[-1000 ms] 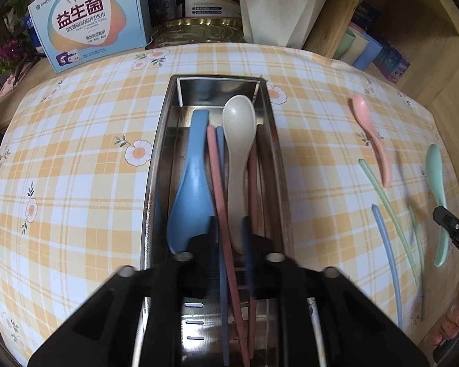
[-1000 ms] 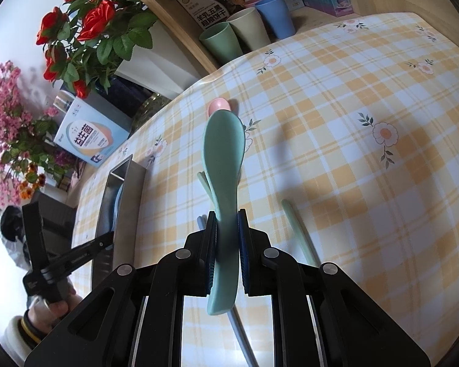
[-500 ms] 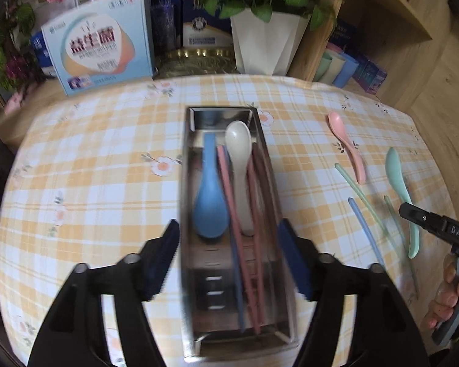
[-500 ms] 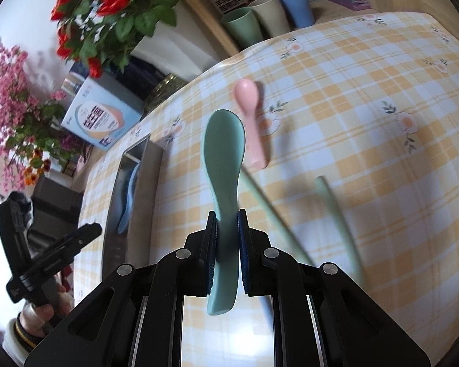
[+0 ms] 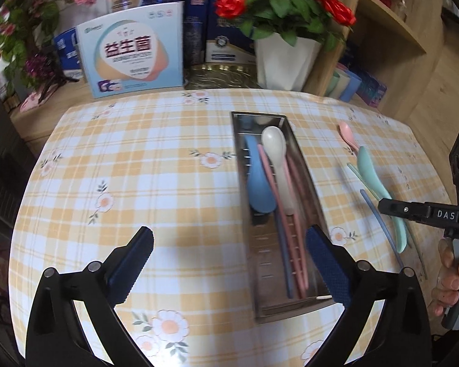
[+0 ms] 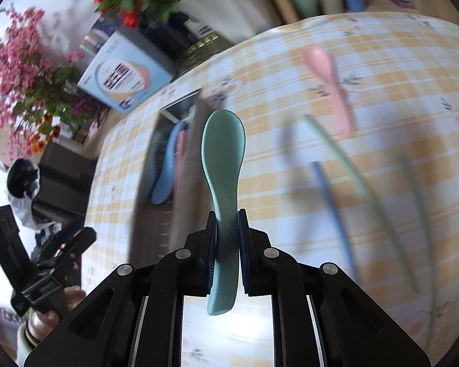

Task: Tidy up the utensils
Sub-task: 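Lower the green spoon into the steel basket and open the right gripper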

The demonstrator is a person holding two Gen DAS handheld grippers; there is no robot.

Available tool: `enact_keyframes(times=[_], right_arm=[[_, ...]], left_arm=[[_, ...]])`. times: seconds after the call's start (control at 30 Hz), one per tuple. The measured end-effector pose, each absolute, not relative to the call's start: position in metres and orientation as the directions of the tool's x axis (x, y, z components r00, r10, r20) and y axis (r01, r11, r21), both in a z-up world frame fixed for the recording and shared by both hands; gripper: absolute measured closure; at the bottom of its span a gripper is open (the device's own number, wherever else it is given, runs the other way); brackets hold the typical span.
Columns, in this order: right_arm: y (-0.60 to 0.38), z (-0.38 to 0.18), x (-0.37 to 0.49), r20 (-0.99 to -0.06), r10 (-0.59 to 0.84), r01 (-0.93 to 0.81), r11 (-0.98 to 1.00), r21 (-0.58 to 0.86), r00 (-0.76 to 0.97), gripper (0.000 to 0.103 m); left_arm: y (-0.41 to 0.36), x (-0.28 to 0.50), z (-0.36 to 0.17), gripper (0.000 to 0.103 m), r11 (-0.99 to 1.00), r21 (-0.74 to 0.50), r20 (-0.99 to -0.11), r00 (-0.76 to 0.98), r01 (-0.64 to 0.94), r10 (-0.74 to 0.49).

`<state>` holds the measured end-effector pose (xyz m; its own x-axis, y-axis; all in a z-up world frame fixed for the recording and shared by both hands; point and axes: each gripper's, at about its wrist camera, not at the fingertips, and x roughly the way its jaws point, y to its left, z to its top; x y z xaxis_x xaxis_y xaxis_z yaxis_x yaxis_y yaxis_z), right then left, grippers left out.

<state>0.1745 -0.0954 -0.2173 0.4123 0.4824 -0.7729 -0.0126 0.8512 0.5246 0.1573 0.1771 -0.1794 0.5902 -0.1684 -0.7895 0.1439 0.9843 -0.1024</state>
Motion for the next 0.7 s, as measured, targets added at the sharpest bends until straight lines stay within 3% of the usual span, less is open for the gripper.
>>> enact_keyframes(times=[0.27, 0.7], right_arm=[[-0.024, -0.215, 0.188, -0.797, 0.493, -0.078, 0.862, 0.5, 0.349, 0.09], [0.005, -0.243, 0.192, -0.836, 0.481, -0.004, 0.867, 0.498, 0.264, 0.09]], left_arm=[[0.212, 0.147, -0.177, 0.006, 0.992, -0.099, -0.772, 0.622, 0.083, -0.129], [0.228, 0.139, -0.184, 0.006, 0.99, -0.123, -0.78, 0.61, 0.069, -0.139]])
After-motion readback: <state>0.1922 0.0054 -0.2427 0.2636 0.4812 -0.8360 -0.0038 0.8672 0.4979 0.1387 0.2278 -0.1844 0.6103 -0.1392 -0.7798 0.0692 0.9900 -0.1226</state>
